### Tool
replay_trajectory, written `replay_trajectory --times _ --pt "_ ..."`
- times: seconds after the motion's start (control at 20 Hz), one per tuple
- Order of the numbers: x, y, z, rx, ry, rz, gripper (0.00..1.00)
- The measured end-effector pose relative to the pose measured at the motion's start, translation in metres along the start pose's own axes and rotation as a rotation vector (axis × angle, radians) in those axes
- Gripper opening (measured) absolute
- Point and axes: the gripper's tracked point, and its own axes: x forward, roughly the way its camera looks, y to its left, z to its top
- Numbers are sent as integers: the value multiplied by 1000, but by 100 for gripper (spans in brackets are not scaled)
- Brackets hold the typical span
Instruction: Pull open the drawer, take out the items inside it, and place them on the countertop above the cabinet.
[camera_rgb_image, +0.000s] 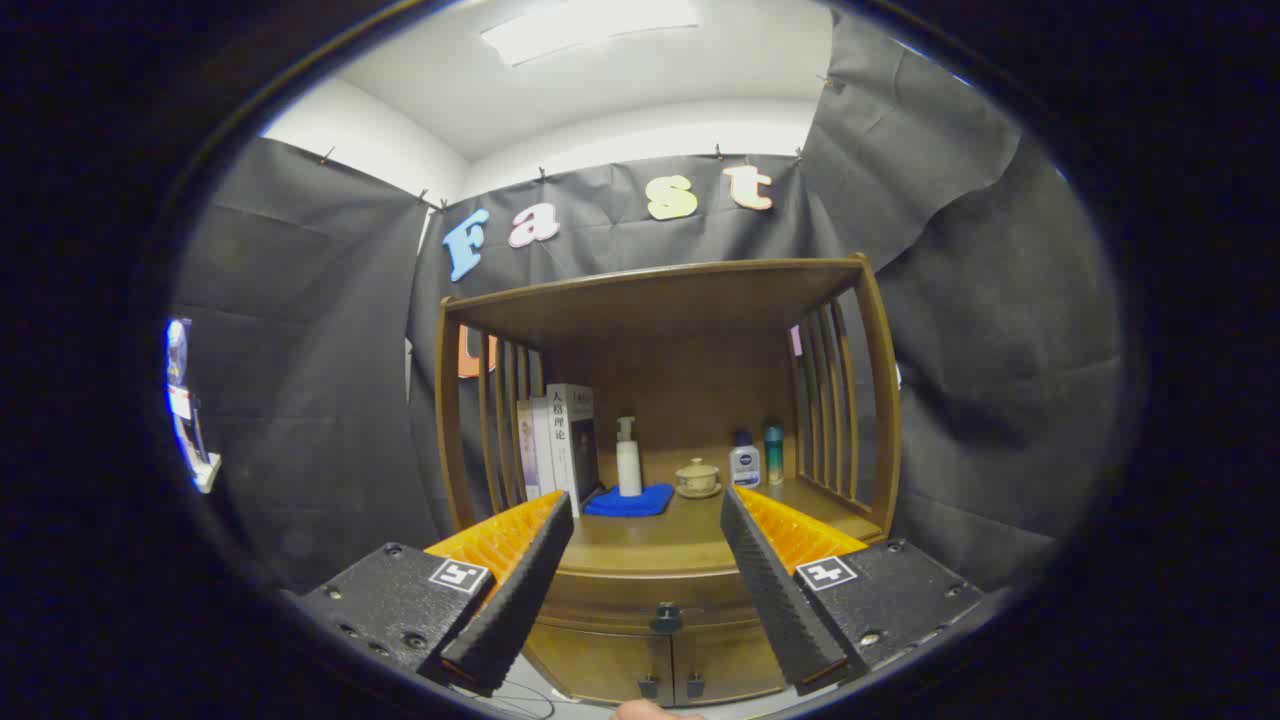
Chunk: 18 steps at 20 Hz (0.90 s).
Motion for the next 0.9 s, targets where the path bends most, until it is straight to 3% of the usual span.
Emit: replay_trajectory --times 0.9 --pt "-9 -11 -36 -13 92 -68 97"
